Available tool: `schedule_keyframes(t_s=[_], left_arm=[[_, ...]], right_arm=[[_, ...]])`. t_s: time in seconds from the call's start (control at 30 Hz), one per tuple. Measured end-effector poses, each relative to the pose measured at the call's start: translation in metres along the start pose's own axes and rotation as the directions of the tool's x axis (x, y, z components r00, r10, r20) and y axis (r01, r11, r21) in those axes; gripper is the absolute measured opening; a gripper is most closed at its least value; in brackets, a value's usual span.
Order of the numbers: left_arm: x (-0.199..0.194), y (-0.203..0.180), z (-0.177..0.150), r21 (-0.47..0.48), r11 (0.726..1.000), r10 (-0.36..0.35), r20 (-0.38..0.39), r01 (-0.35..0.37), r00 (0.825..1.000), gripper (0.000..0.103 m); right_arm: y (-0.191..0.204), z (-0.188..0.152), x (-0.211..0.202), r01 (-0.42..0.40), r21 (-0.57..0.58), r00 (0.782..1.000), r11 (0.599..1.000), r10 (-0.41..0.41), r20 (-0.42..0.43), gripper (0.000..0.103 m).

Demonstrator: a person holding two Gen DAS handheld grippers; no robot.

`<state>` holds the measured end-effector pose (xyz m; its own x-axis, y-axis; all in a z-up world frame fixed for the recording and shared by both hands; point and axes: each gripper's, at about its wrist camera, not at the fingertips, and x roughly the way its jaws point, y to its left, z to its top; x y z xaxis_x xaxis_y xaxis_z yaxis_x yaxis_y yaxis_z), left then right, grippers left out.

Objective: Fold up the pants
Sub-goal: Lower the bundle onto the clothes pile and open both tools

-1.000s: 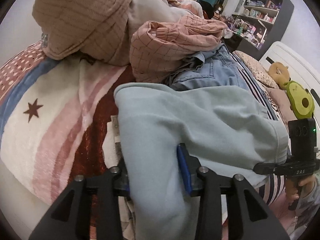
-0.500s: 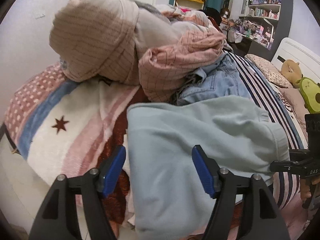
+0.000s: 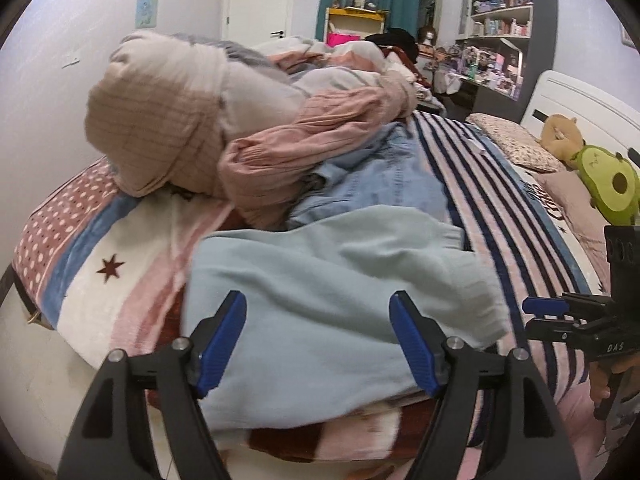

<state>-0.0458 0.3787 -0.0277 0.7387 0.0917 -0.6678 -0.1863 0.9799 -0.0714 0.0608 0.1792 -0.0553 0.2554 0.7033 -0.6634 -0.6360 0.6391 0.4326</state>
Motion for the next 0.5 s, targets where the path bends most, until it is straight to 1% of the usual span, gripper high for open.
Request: schedule_keyframes(t_s=[0.03, 0.07, 0.2, 0.3, 0.33, 0.37, 0.43, 0.5], left_arm=[[0.0, -0.01, 0.0, 0.009, 1.0, -0.003, 0.007, 0.003, 1.0, 0.073], [-0.001, -0.018, -0.001, 0.015, 1.0, -0.007, 0.013, 0.007, 1.0, 0.075], [-0.002, -0.056, -0.001, 0.036, 0.998, -0.045, 0.059, 0.043, 0.997, 0.08], [-0.005, -0.089, -0.001, 0.073, 0.996, -0.065, 0.117, 0.057, 0.991, 0.082], [-0.006, -0.099, -0.001, 0.085, 0.995, -0.068, 0.139, 0.056, 0.988, 0.083], [-0.007, -0.111, -0.001, 0.099, 0.993, -0.075, 0.164, 0.06, 0.984, 0.084], [-0.009, -0.132, -0.002, 0.116, 0.99, -0.103, 0.2, 0.08, 0.974, 0.085], [-0.009, -0.147, -0.002, 0.123, 0.987, -0.128, 0.228, 0.102, 0.965, 0.086]], right_arm=[[-0.003, -0.004, -0.007, 0.012, -0.002, 1.0, 1.0, -0.012, 0.009, 0.07], [-0.005, -0.008, -0.014, 0.027, -0.004, 0.999, 1.0, -0.027, 0.022, 0.073], [-0.021, -0.021, -0.041, 0.111, -0.006, 0.991, 0.994, -0.11, 0.075, 0.073], [-0.033, -0.029, -0.065, 0.165, 0.007, 0.979, 0.986, -0.165, 0.124, 0.077], [-0.037, -0.034, -0.075, 0.189, 0.01, 0.971, 0.982, -0.189, 0.147, 0.083], [-0.04, -0.037, -0.084, 0.211, 0.013, 0.963, 0.977, -0.21, 0.17, 0.087], [-0.047, -0.046, -0.102, 0.257, 0.018, 0.943, 0.966, -0.255, 0.215, 0.087], [-0.052, -0.055, -0.118, 0.307, 0.029, 0.917, 0.951, -0.304, 0.256, 0.09]])
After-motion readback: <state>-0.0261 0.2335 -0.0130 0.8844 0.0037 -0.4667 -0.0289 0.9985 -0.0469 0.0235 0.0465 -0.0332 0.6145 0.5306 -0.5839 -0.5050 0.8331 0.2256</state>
